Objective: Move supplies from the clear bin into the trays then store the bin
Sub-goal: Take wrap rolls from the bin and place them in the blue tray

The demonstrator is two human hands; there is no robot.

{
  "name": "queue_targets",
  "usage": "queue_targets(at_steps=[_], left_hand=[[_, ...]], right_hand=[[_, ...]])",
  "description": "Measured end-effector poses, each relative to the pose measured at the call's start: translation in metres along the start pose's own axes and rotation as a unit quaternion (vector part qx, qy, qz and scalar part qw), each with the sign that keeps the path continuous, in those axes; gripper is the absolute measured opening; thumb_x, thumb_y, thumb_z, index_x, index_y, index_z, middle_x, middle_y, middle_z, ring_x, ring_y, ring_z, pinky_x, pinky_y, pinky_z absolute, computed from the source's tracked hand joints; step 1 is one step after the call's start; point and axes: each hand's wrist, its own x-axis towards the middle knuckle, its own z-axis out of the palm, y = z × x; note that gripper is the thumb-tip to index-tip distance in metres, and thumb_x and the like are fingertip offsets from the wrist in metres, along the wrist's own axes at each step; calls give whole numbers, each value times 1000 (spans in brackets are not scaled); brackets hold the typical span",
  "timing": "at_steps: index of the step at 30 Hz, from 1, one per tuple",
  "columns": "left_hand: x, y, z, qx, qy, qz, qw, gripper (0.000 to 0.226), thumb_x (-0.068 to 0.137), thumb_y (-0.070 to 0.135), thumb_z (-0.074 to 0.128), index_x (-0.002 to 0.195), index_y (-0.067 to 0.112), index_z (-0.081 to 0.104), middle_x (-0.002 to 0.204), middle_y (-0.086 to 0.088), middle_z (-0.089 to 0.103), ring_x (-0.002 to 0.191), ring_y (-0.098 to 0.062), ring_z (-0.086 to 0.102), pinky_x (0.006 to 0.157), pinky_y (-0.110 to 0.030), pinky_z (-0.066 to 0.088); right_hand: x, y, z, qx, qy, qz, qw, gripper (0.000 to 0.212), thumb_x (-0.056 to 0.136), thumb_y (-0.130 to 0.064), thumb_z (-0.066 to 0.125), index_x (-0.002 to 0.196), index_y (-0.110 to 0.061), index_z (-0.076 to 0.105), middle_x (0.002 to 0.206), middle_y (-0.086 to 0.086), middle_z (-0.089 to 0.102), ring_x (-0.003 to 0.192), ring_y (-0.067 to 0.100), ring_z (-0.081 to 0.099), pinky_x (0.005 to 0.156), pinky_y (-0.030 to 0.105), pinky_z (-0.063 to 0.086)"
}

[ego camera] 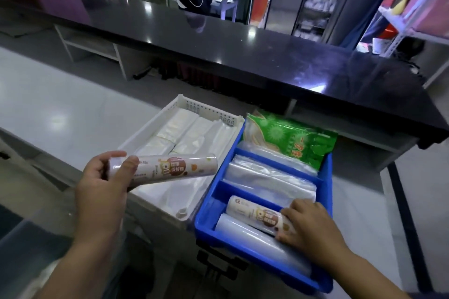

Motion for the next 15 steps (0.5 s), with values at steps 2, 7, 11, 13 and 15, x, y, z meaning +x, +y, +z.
queue_targets(at_steps=[2, 7, 11, 13, 15], left_hand=[[-8, -6, 13, 3, 1, -6, 1000, 11, 81, 20, 68, 85, 29, 66, 91, -2, 64, 75, -7, 69, 57, -17, 55], [-21, -13, 32, 24, 13, -16, 1000, 12, 82, 21, 67, 85, 32, 66, 94, -3, 65, 78, -12, 70, 54, -14, 54], [-23, -12, 42, 15, 25, -18, 999, 15, 82, 18, 67, 83, 33, 65, 89, -1, 65, 73, -10, 70, 53, -14, 53], [-21, -9, 44, 15, 21, -15, 1000, 15, 82, 16, 67, 82, 31, 65, 89, -2, 64, 70, -7, 69, 53, -14, 53], [-19, -8, 44, 16, 14, -14, 1000, 14, 81, 16, 67, 82, 30, 65, 89, -4, 64, 71, -8, 69, 54, -16, 54]], right_hand=[[2, 5, 1, -10, 20, -28, 999, 37, 62, -59, 60, 81, -28, 67, 78, -7, 60, 73, 17, 59, 66, 29, 44], [5, 6, 3, -60, 64, -122, 989, 27, 56, -47, 74, 70, -25, 70, 64, -8, 64, 57, 14, 61, 54, 22, 49], [16, -2, 1, -5, 70, -153, 986, 23, 64, -41, 77, 81, -28, 71, 73, -9, 65, 62, 13, 61, 54, 23, 50], [27, -18, 2, 58, 39, -182, 981, 22, 73, -36, 72, 91, -24, 70, 82, -3, 67, 69, 19, 61, 59, 28, 50], [41, -40, 4, 110, -2, -217, 970, 29, 81, -32, 63, 108, -22, 65, 94, 2, 66, 81, 23, 59, 69, 34, 48]])
